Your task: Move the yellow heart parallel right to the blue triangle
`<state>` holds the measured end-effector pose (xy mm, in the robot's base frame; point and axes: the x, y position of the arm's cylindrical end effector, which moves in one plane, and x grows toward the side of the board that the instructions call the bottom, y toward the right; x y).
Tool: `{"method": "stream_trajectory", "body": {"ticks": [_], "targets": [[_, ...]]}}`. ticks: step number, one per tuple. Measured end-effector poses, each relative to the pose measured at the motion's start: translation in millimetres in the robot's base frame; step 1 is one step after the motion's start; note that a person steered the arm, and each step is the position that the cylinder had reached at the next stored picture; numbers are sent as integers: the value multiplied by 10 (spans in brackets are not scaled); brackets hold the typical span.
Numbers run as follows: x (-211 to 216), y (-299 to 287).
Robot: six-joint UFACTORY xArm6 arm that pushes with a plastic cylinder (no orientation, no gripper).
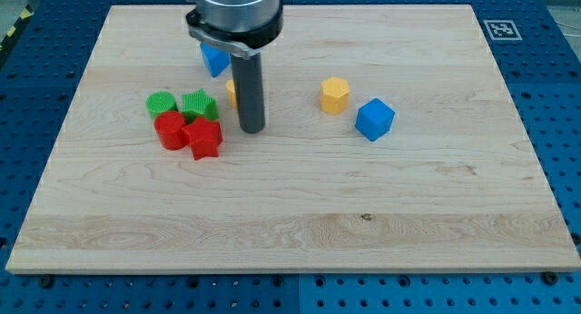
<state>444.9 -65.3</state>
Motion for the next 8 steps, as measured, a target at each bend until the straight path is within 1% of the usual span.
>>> {"method": "stream_trajectory", "body": {"ticks": [1,2,3,5,7,8], "targets": [[-45,-358],[-119,-392],[-216,-195],[-501,-77],[-745,299],[-915,299]]}}
